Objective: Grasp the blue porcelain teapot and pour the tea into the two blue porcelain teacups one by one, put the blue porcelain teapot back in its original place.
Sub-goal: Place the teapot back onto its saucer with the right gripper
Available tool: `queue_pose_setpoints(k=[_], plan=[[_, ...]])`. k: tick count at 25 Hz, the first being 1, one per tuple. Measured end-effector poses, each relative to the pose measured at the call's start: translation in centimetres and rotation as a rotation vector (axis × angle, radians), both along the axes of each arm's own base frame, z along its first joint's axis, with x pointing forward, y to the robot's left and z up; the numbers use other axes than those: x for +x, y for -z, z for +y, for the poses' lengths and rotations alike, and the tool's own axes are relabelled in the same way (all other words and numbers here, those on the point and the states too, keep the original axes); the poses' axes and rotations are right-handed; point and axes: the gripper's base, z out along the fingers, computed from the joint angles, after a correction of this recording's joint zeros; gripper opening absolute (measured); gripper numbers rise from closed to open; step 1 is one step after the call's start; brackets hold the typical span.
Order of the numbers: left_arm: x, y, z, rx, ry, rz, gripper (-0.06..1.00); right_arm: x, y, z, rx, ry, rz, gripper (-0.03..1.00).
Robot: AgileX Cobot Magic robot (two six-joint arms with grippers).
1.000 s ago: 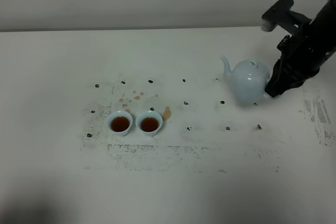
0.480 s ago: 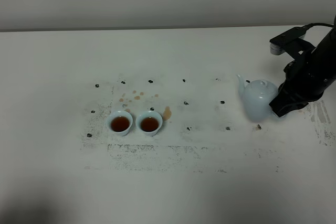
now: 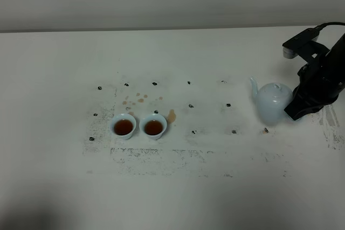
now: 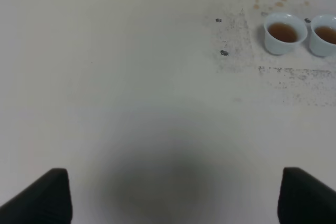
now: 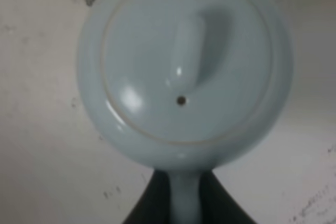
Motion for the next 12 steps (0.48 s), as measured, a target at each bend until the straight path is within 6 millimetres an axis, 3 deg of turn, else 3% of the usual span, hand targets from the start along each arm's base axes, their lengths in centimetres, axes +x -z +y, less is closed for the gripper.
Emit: queue_pose_setpoints(k=[8, 12], plan=[[0.0, 0.0, 0.0, 0.000, 0.000, 0.000, 0.76, -1.3, 2.5, 0.4, 0.049, -0.051, -0.039, 0.05], [0.0, 0.0, 0.0, 0.000, 0.000, 0.000, 0.76, -1.1, 2.8, 0.3, 0.039, -0.061, -0.078, 0.05]])
